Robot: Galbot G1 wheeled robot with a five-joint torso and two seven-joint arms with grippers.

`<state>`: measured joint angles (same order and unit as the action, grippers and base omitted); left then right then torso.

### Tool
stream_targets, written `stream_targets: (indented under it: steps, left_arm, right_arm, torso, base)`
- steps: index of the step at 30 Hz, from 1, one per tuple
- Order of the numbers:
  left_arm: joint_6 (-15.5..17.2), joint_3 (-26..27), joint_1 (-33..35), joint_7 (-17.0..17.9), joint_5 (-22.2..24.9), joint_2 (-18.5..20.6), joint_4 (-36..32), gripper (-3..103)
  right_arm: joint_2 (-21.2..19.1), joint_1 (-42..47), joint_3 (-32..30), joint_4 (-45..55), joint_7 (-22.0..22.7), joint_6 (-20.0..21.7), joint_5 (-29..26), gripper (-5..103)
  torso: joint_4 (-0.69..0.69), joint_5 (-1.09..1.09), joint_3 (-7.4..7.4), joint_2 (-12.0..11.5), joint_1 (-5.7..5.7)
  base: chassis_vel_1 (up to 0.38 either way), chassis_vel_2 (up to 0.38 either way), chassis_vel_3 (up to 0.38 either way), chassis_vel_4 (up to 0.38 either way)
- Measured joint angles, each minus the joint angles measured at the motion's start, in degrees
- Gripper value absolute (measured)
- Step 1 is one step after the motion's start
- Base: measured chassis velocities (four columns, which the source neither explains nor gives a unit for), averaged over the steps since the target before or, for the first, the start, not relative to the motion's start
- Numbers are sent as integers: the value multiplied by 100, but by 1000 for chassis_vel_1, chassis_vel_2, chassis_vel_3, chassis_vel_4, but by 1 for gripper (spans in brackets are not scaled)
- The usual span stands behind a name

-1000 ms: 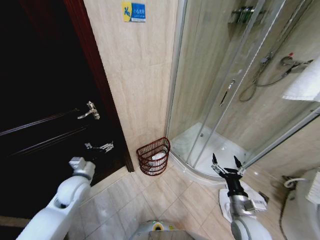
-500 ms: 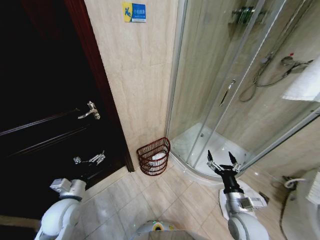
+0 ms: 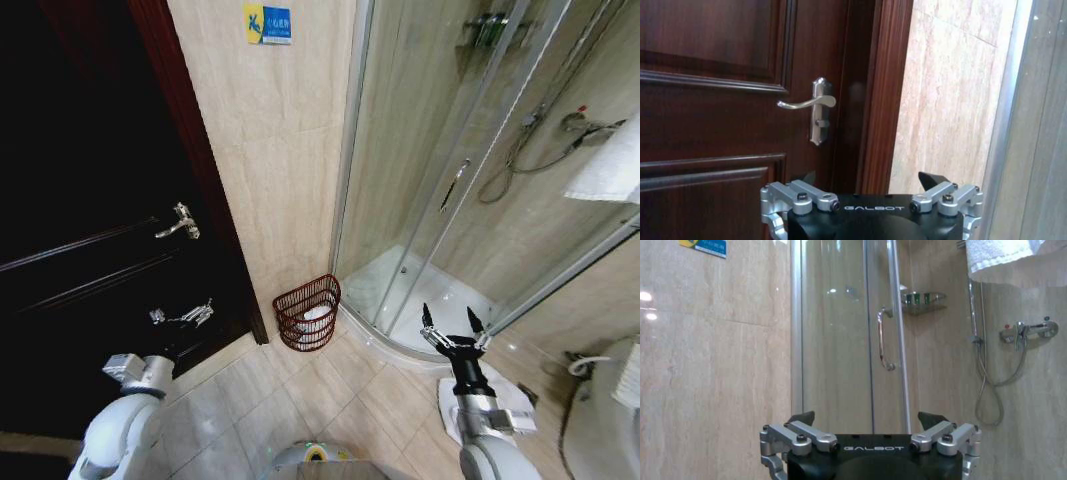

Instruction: Discard the used towel into the hamper.

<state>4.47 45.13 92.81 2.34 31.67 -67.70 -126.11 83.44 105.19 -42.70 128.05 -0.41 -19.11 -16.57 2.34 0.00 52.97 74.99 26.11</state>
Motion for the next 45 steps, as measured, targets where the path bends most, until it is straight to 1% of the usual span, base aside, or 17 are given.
stream_targets:
  steps: [13,17,20,21,22,23,25,26,27,29,30,35,36,38,39,43,45]
  left_arm:
    - [0,-10,-9,10,5,6,11,100]
    - [1,-12,-11,11,6,7,13,100]
    - [1,-13,-11,11,7,8,13,100]
    - [1,-14,-11,12,7,9,15,100]
    - [1,-15,-11,12,7,9,15,100]
    - [1,-14,-11,14,7,9,15,100]
    - [1,-15,-11,14,8,9,16,100]
    - [1,-15,-11,16,8,9,17,100]
    - [1,-16,-11,14,8,9,17,100]
    - [1,-15,-11,16,8,9,17,100]
    - [1,-16,-10,16,8,9,18,100]
    - [1,-18,-12,14,8,9,18,100]
    - [1,-18,-12,14,8,9,19,100]
    - [1,-18,-11,14,8,9,19,100]
    - [1,-18,-11,14,8,9,19,100]
    - [1,-17,-12,15,8,11,20,100]
    - [1,-16,-12,17,8,11,20,100]
  right_arm:
    - [40,10,-10,-15,-49,-54,-47,100]
    - [26,8,-10,-24,-51,-54,-60,100]
    - [10,8,-23,-32,-55,-54,-72,100]
    - [2,11,-31,-31,-59,-54,-78,100]
    - [-5,14,-41,-31,-60,-54,-84,100]
    - [-12,14,-47,-32,-62,-55,-90,100]
    - [-17,17,-53,-32,-64,-60,-95,100]
    - [-22,21,-63,-30,-66,-82,-101,100]
    - [-26,23,-68,-31,-69,-102,-106,100]
    - [-27,23,-72,-31,-75,-116,-110,100]
    - [-30,25,-81,-31,-78,-130,-115,100]
    - [-40,20,-100,-34,-82,-165,-121,100]
    - [-47,7,-107,-45,-82,-208,-121,100]
    - [-63,-10,-110,-46,-84,-264,-101,100]
    - [-63,-10,-110,-46,-84,-264,-101,100]
    - [-156,-4,-143,85,-84,-263,-65,100]
    - [-273,-18,-249,304,-54,-165,-65,100]
  torso:
    - [1,0,0,0,0]
    - [-1,-1,0,0,0]
    - [0,6,1,0,2]
    - [0,-4,0,0,1]
    - [0,-4,0,0,0]
    - [1,3,0,0,1]
    - [1,3,0,0,1]
    - [0,-4,0,0,1]
    - [0,2,1,0,1]
    - [0,2,0,0,0]
    - [1,-2,0,1,-1]
    - [-1,6,0,0,1]
    - [-2,0,1,0,1]
    - [3,3,0,0,1]
    - [3,3,0,0,1]
    - [0,-1,0,0,0]
    - [0,0,0,0,0]
  base:
    - [-43,-49,47,58]
    - [-195,-181,180,168]
    - [-226,-201,242,204]
    - [-245,-255,258,231]
    - [-245,-246,240,231]
    - [-236,-246,240,250]
    - [-282,-282,250,250]
    - [-282,-282,267,263]
    - [-315,-297,267,310]
    - [-315,-307,320,310]
    - [-302,-307,274,303]
    - [-247,-224,222,223]
    - [-98,-174,121,62]
    - [-43,-60,89,28]
    - [-43,-25,58,28]
    - [42,7,-27,-1]
    - [67,52,-86,-45]
